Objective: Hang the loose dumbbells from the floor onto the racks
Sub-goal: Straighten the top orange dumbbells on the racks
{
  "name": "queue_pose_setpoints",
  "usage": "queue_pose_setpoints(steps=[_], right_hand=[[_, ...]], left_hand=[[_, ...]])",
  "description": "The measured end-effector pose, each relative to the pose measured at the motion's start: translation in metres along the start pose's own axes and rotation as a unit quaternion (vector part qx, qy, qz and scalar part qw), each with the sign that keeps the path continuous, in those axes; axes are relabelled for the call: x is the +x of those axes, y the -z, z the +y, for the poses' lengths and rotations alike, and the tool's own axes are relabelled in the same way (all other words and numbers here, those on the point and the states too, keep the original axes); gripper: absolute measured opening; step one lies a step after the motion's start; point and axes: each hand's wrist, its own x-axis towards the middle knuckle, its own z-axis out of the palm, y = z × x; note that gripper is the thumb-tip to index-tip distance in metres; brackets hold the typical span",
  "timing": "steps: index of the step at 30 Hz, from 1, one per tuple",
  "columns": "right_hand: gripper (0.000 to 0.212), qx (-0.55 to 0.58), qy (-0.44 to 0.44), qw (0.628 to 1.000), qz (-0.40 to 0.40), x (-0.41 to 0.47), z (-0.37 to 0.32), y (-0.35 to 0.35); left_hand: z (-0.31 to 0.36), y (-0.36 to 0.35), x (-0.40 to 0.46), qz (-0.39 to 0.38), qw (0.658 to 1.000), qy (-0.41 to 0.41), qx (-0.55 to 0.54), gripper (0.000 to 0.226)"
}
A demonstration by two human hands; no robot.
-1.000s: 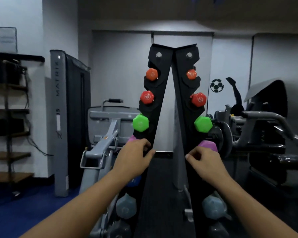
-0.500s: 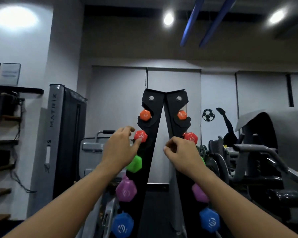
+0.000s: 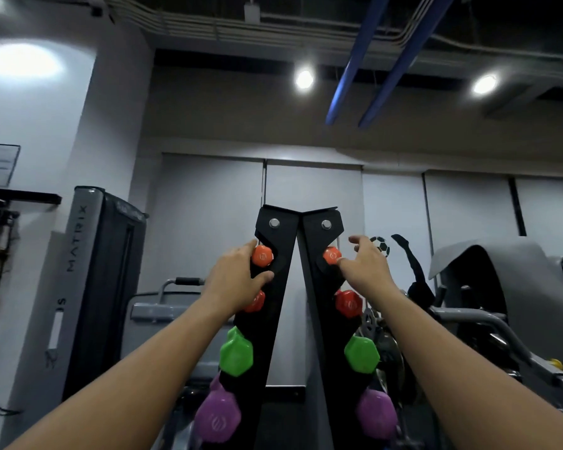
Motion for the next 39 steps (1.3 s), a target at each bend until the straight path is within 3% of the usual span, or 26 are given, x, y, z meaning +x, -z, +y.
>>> queue_pose_setpoints(steps=[5,8,11,14,21,32,39], right_hand=[[0.049,0.105,-0.048,0.984,-0.137,0.024,0.012,-0.002],[0.054,0.083,-0.009,0.987,-0.135,0.031,0.020,-0.014],[0.057,0.028,0.040,0.993,-0.107,0.038,0.024,-0.022],[0.055,0.004,0.066,0.993,-0.102,0.040,0.021,-0.020],[0.037,0.095,0.034,0.990,-0.098,0.049,0.029,-0.016],[0.036,0.052,0.073,0.994,-0.059,0.050,0.024,-0.002],[0.029,0.011,0.117,0.989,-0.090,0.037,0.019,0.002]], left_hand=[[0.003,-0.011,0.001,0.067,0.997,-0.021,0.040,0.080],[0.030,-0.022,-0.001,0.129,0.969,-0.155,0.142,0.087],[0.058,-0.043,0.007,0.075,0.946,-0.235,0.209,0.098],[0.071,-0.064,0.009,0.022,0.946,-0.218,0.240,0.102],[0.077,-0.090,0.011,0.022,0.952,-0.179,0.246,0.092],[0.079,-0.087,0.019,-0.001,0.948,-0.178,0.265,0.100],[0.074,-0.091,0.017,0.011,0.953,-0.169,0.253,0.101]])
